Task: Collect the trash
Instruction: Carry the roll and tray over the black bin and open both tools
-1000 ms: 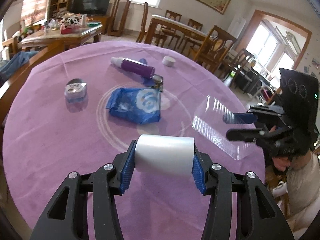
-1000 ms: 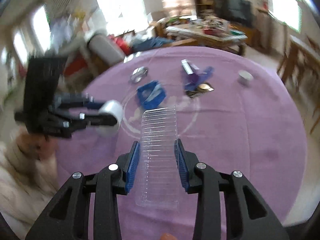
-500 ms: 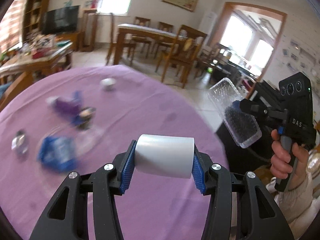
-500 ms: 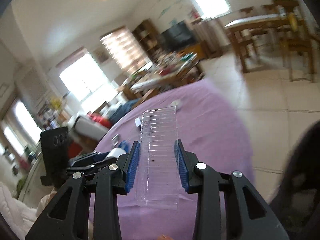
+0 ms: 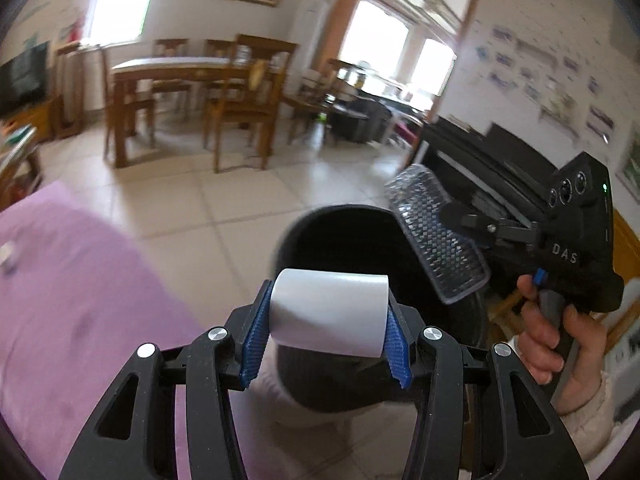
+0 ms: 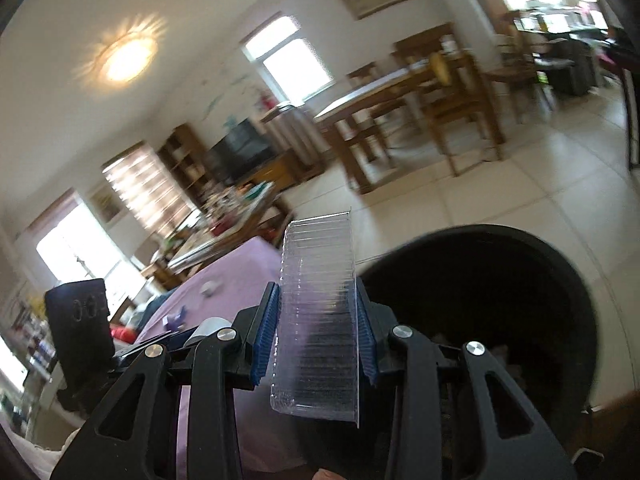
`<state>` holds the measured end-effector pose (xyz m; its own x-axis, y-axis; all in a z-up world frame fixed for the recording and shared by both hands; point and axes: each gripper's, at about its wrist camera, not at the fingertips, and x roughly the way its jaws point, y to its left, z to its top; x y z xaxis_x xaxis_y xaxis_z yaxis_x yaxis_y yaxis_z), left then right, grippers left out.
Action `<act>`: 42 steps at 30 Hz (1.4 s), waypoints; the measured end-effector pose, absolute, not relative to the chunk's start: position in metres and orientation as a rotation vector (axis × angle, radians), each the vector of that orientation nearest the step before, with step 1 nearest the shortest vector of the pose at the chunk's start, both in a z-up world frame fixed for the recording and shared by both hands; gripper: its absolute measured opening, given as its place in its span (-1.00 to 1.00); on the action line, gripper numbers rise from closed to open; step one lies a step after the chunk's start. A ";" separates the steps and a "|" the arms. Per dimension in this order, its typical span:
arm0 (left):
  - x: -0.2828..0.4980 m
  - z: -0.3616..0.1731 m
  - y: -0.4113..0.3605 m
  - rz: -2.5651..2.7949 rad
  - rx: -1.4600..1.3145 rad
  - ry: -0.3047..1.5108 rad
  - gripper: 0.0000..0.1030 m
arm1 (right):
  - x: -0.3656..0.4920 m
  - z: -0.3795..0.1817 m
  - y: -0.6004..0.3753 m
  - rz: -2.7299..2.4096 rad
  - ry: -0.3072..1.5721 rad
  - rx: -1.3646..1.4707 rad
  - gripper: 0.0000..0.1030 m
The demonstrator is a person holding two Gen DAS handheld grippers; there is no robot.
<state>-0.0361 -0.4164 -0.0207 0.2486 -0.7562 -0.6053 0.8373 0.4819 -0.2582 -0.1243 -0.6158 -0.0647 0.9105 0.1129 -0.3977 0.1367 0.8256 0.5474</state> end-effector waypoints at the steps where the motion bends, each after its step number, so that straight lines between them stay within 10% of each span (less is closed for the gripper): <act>1: -0.041 -0.024 -0.430 -1.109 0.146 0.744 -0.03 | -0.128 -0.068 -0.622 -0.030 0.431 0.613 -0.31; 24: -0.069 -0.061 -0.517 -1.133 0.269 0.795 0.15 | -0.157 -0.121 -0.671 -0.123 0.467 0.733 -0.24; 28: -0.071 -0.052 -0.502 -1.107 0.251 0.751 0.69 | -0.160 -0.115 -0.668 -0.128 0.447 0.723 0.65; 42: -0.056 -0.020 -0.411 -1.019 0.194 0.709 0.80 | -0.128 -0.089 -0.624 -0.080 0.500 0.624 0.65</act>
